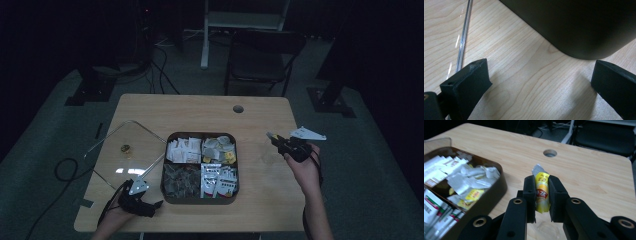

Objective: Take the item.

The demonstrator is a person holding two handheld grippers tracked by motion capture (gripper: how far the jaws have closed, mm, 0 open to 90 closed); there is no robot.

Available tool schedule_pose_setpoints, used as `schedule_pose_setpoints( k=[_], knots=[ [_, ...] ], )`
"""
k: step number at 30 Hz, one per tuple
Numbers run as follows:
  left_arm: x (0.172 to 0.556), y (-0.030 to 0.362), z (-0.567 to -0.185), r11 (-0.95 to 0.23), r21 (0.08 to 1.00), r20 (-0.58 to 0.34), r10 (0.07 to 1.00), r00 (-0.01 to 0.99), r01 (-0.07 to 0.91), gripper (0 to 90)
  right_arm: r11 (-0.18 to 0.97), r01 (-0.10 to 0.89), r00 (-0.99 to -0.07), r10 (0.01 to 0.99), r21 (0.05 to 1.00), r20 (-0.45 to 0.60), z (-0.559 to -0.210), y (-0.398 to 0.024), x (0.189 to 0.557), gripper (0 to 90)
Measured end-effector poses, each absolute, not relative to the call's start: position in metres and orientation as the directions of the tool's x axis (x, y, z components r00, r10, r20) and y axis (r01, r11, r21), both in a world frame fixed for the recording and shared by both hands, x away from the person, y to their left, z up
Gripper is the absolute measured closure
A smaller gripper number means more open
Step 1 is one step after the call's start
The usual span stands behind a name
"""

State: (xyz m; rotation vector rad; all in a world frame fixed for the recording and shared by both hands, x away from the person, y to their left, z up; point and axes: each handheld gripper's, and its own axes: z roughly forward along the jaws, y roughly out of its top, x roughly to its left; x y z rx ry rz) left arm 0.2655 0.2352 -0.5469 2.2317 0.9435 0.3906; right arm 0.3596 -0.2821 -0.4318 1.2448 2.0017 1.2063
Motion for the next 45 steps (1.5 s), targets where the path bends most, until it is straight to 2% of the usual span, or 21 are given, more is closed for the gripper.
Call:
schedule_pose_setpoints(
  k=[25, 37, 45],
  knots=[
    [0.266, 0.235, -0.547, -0.511, 0.686, 0.012, 0.721, 0.693, 0.519, 2.5, 0.162, 0.535, -0.428, 0.898, 0.829, 0.101, -0.461, -0.297, 0.361, 75.0],
    [0.266, 0.235, -0.547, -0.511, 0.686, 0.012, 0.721, 0.693, 0.519, 2.5, 0.151, 0.555, -0.415, 0.903, 0.818, 0.115, -0.465, -0.298, 0.364, 62.0],
    [0.266, 0.235, -0.547, -0.511, 0.686, 0.012, 0.721, 0.693, 0.519, 2.5, 0.136, 0.545, -0.411, 0.903, 0.827, 0.122, -0.467, -0.298, 0.367, 38.5]
  ],
)
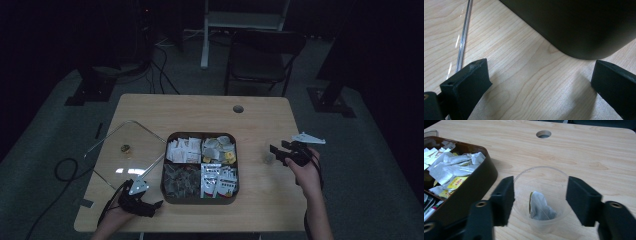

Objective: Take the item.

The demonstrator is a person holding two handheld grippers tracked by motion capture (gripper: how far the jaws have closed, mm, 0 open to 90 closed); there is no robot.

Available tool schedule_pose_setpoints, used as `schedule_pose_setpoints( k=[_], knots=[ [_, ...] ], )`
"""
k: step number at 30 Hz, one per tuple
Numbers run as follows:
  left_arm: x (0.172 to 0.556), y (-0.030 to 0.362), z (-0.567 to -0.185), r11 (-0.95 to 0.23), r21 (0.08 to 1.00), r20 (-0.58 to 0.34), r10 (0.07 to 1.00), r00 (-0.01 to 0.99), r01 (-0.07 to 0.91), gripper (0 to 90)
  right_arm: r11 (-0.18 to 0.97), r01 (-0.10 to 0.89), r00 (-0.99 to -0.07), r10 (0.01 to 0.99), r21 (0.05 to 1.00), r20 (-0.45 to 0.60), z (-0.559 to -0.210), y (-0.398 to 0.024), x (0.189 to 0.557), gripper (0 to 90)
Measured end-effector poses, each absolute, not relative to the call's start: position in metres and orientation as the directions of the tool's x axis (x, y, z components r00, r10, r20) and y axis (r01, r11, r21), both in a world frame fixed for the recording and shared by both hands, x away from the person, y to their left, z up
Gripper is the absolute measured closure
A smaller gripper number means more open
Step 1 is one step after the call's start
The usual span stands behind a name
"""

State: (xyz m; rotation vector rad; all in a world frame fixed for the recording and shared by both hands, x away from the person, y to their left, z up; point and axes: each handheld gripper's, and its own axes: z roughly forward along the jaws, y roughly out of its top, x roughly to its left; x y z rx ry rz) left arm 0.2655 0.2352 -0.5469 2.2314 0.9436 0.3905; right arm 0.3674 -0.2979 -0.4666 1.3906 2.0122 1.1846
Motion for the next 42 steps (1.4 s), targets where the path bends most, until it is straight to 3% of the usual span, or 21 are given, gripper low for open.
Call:
schedule_pose_setpoints(
  k=[9, 20, 42],
  knots=[
    [0.266, 0.235, -0.547, -0.51, 0.686, 0.012, 0.721, 0.693, 0.519, 2.5, 0.13, 0.524, -0.419, 0.9, 0.842, 0.122, -0.465, -0.296, 0.37, 23.8],
    [0.266, 0.235, -0.547, -0.511, 0.686, 0.012, 0.721, 0.693, 0.519, 2.5, 0.133, 0.504, -0.451, 0.883, 0.854, 0.129, -0.457, -0.289, 0.368, 14.3],
    [0.266, 0.235, -0.547, -0.512, 0.686, 0.014, 0.72, 0.694, 0.518, 2.6, 0.217, 0.412, -0.559, 0.827, 0.885, 0.057, -0.445, -0.272, 0.345, 14.4]
  ],
)
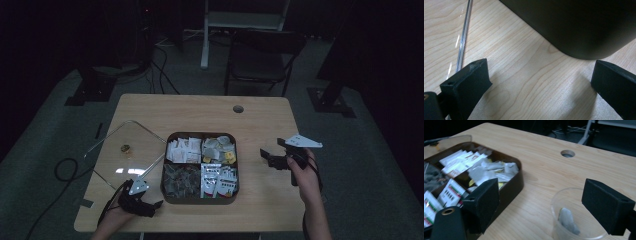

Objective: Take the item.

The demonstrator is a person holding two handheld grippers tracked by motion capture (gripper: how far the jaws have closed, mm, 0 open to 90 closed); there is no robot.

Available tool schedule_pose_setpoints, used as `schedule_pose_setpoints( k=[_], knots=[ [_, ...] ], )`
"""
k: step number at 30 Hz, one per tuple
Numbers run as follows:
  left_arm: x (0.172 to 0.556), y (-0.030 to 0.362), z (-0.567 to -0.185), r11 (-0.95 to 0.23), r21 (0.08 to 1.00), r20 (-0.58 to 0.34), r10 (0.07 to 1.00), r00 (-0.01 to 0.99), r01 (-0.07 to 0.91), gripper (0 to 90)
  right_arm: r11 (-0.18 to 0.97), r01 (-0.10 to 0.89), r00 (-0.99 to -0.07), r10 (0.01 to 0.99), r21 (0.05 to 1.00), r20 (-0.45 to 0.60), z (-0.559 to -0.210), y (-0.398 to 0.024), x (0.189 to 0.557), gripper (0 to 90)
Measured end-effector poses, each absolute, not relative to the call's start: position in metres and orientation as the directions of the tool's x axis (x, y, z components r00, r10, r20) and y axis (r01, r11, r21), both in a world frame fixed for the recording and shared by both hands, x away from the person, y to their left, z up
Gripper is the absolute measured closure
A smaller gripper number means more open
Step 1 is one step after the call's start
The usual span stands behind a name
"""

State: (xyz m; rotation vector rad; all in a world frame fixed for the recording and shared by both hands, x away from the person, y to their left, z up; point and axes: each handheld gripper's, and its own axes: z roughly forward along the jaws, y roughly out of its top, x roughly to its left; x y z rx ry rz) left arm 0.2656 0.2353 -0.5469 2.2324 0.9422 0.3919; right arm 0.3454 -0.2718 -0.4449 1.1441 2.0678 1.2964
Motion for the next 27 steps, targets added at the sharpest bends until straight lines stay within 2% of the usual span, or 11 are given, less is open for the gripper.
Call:
schedule_pose_setpoints(
  k=[15, 27],
  knots=[
    [0.266, 0.235, -0.547, -0.51, 0.686, 0.012, 0.721, 0.693, 0.519, 2.5, 0.287, 0.36, -0.665, 0.746, 0.888, 0.029, -0.456, -0.25, 0.328, 15.8],
    [0.266, 0.235, -0.547, -0.511, 0.685, 0.013, 0.72, 0.693, 0.518, 2.5, 0.321, 0.38, -0.711, 0.701, 0.868, 0.052, -0.48, -0.244, 0.321, 15.8]
  ],
)
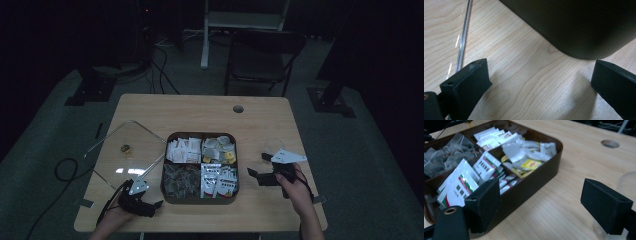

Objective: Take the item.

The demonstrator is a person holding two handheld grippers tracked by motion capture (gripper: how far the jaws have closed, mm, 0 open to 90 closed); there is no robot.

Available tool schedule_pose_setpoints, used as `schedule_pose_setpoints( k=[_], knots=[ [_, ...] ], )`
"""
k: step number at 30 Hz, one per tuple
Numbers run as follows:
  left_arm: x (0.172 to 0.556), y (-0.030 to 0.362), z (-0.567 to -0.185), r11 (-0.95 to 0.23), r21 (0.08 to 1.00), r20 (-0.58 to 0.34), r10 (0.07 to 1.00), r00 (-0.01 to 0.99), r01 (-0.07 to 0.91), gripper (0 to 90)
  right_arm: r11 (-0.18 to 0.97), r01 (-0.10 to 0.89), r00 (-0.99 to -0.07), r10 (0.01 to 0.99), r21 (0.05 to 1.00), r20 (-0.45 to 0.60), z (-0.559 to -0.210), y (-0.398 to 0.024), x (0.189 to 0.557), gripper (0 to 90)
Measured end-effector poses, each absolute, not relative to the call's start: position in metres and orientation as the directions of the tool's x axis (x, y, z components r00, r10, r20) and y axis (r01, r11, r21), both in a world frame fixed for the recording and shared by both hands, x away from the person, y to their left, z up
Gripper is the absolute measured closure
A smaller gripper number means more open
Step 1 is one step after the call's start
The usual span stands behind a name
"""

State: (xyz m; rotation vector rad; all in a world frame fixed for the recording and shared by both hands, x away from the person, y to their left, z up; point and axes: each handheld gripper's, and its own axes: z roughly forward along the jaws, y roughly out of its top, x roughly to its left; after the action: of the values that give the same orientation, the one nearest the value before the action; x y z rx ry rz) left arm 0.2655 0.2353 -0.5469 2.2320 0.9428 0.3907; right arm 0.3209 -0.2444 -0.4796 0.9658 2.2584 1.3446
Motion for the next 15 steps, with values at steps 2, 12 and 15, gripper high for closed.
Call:
schedule_pose_setpoints(
  k=[2, 12, 15],
  knots=[
    [0.266, 0.235, -0.547, -0.511, 0.686, 0.013, 0.72, 0.693, 0.518, 2.5, 0.323, 0.387, -0.723, 0.687, 0.864, 0.067, -0.49, -0.244, 0.32, 15.8],
    [0.265, 0.235, -0.547, -0.511, 0.685, 0.013, 0.721, 0.693, 0.519, 2.5, 0.347, 0.423, -0.718, 0.692, 0.837, 0.076, -0.521, -0.249, 0.315, 15.8],
    [0.265, 0.235, -0.547, -0.511, 0.685, 0.013, 0.721, 0.693, 0.519, 2.5, 0.359, 0.427, -0.721, 0.69, 0.83, 0.072, -0.529, -0.251, 0.313, 15.8]
  ],
)
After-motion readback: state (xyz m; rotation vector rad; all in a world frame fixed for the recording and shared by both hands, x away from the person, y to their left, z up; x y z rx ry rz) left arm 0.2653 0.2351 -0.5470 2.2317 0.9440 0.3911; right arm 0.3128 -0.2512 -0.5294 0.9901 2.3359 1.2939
